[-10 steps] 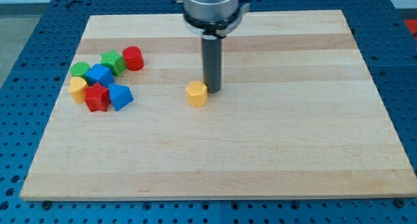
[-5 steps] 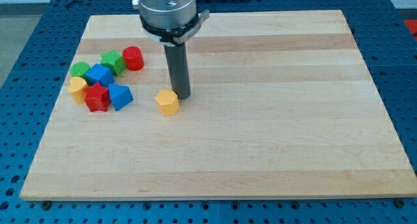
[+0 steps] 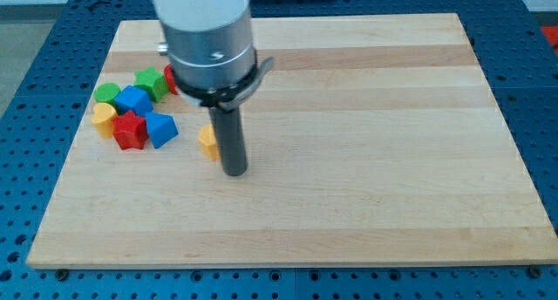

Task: Push yellow hexagon to the clogs

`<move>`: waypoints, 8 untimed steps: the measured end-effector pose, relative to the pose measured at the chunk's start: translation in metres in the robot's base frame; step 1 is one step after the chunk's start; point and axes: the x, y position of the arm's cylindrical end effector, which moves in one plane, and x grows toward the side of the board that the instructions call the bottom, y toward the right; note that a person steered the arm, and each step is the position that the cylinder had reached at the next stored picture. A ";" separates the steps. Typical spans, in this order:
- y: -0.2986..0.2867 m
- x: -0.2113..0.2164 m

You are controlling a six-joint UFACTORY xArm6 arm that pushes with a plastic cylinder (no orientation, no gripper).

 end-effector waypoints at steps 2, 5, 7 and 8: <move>-0.007 -0.033; -0.055 -0.117; -0.079 -0.127; -0.048 -0.127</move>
